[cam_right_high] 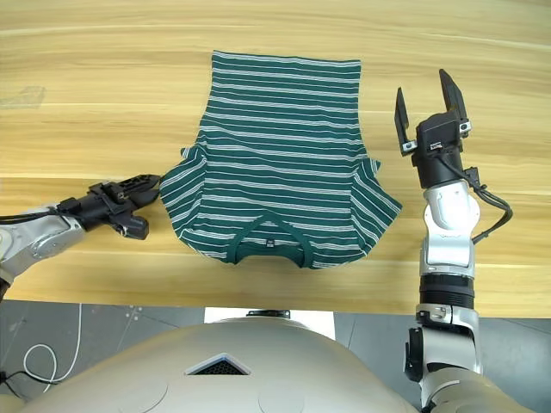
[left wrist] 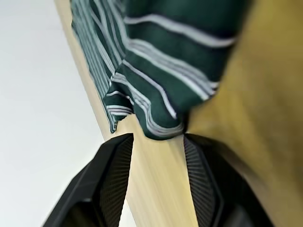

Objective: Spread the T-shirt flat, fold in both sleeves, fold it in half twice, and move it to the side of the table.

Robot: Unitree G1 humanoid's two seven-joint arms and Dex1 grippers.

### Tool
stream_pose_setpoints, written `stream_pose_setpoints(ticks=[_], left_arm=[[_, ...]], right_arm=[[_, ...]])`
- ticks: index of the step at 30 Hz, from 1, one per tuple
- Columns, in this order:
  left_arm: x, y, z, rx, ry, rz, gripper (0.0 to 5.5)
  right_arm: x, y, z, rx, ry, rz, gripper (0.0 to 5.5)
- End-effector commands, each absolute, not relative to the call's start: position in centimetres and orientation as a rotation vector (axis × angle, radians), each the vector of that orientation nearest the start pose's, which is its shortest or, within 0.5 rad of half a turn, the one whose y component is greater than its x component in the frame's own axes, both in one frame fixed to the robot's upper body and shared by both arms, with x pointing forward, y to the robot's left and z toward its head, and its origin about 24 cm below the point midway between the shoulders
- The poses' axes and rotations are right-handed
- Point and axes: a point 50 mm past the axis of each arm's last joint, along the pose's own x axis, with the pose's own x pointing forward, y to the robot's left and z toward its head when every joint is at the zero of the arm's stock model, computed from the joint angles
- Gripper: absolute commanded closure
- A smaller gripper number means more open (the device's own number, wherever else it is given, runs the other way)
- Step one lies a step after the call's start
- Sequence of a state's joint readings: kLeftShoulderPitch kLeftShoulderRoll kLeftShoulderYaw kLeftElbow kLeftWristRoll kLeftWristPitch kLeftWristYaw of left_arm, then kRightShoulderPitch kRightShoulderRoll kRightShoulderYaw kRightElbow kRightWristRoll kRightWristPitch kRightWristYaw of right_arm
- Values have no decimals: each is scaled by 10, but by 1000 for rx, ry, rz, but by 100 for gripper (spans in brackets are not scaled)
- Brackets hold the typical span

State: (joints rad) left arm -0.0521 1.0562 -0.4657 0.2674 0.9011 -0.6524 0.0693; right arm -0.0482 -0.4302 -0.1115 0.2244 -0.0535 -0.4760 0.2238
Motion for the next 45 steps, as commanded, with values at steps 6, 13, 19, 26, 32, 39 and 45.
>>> stream_pose_setpoints(ticks=[6,13,19,26,32,39,45], left_arm=[[176,250,-29,1701,15,-1309,348],[182,246,-38,1731,-14,-1383,348],[173,244,-41,1729,-59,-1499,385],[156,239,-45,1680,-95,-1595,502],[156,237,-48,1661,-87,-1598,549],[174,234,-41,1557,-73,-1358,549],[185,211,-26,1210,-92,-1002,549]], right_arm=[[256,-238,75,-510,-262,191,266],[255,-238,73,-507,-256,181,266],[257,-238,71,-508,-249,172,266],[261,-243,72,-512,-236,150,266],[260,-242,70,-508,-232,148,266],[258,-242,66,-493,-225,145,266],[257,-240,62,-476,-215,155,266]])
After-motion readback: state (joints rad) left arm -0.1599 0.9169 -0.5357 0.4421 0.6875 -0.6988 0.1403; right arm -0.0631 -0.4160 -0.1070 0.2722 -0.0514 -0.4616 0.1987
